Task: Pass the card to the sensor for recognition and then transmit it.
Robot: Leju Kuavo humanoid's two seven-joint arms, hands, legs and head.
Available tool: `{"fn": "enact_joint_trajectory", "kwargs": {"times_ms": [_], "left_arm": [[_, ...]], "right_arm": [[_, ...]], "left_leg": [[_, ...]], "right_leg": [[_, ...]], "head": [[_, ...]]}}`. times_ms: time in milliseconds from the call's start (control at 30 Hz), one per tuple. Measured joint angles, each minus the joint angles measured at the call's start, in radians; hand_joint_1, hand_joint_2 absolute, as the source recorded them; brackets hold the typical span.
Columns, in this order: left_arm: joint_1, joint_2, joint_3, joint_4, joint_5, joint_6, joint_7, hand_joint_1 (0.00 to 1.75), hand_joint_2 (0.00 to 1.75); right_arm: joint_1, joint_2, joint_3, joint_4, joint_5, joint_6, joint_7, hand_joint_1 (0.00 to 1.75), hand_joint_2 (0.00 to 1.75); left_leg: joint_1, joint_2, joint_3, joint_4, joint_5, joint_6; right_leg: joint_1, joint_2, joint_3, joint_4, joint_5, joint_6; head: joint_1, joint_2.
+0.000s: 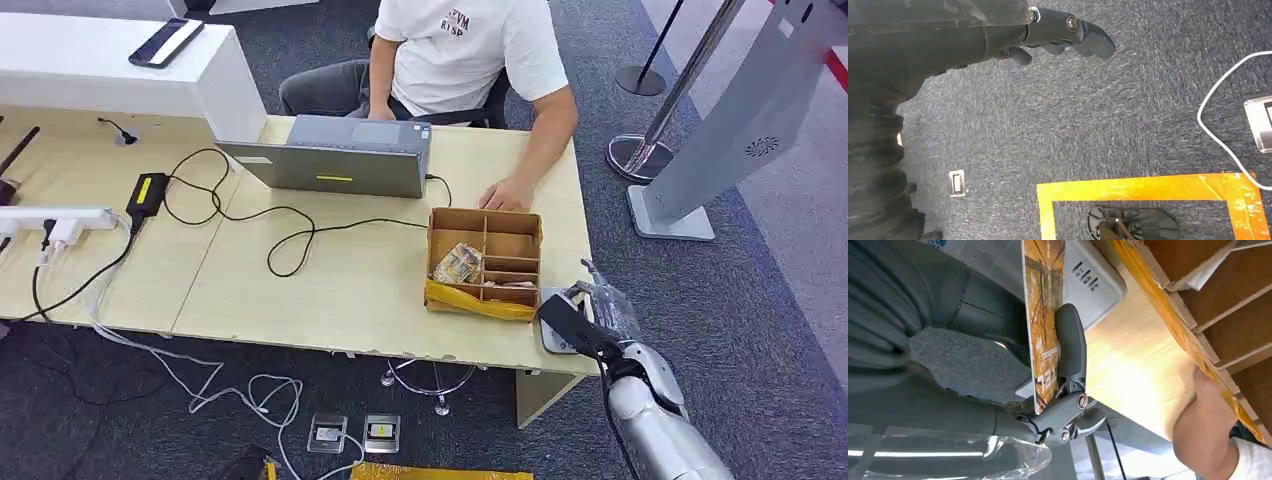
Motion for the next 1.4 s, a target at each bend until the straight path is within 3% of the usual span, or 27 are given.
{"fn": "enact_joint_trajectory", "kwargs": {"times_ms": [500, 800, 1000, 1233, 1400], "left_arm": [[0.0, -0.002, 0.0, 0.0, -0.006, 0.004, 0.0, 0.0, 1.75], [-0.002, -0.005, -0.002, 0.0, -0.021, 0.006, 0.0, 0.0, 1.75], [-0.002, -0.005, -0.009, 0.0, -0.026, 0.007, 0.0, 0.0, 1.75], [-0.006, -0.005, -0.026, -0.001, -0.041, 0.006, 0.0, 0.0, 1.75], [-0.017, -0.006, -0.036, -0.005, -0.052, 0.0, 0.0, 0.0, 1.75]], "right_arm": [[-0.016, 0.0, 0.0, 0.004, 0.007, -0.002, -0.005, 1.75, 1.75], [-0.163, -0.033, -0.01, 0.003, 0.046, 0.019, -0.023, 1.75, 1.75], [-0.195, -0.041, -0.018, 0.003, 0.063, 0.01, -0.033, 1.75, 1.75], [-0.357, -0.094, -0.054, -0.011, 0.095, 0.042, -0.061, 1.75, 1.75], [-0.56, -0.082, -0.05, 0.067, 0.161, 0.029, -0.112, 1.75, 1.75]], "left_leg": [[0.0, 0.0, 0.0, 0.0, 0.0, 0.0], [0.0, 0.001, 0.001, 0.0, 0.0, 0.0], [0.0, 0.001, 0.0, 0.0, 0.0, 0.0], [0.0, 0.001, -0.001, 0.0, 0.0, 0.0], [0.0, 0.001, -0.002, 0.0, 0.001, 0.0]], "right_leg": [[0.0, 0.0, 0.0, 0.0, 0.0, 0.0], [0.0, 0.001, 0.0, 0.0, 0.0, 0.0], [0.0, 0.001, -0.001, 0.0, 0.0, 0.0], [0.0, 0.001, -0.001, 0.0, 0.0, 0.0], [0.0, 0.0, -0.003, 0.001, 0.001, 0.0]], "head": [[0.0, 0.0], [0.0, 0.0], [0.0, 0.0], [0.0, 0.0], [0.0, 0.0]]}}
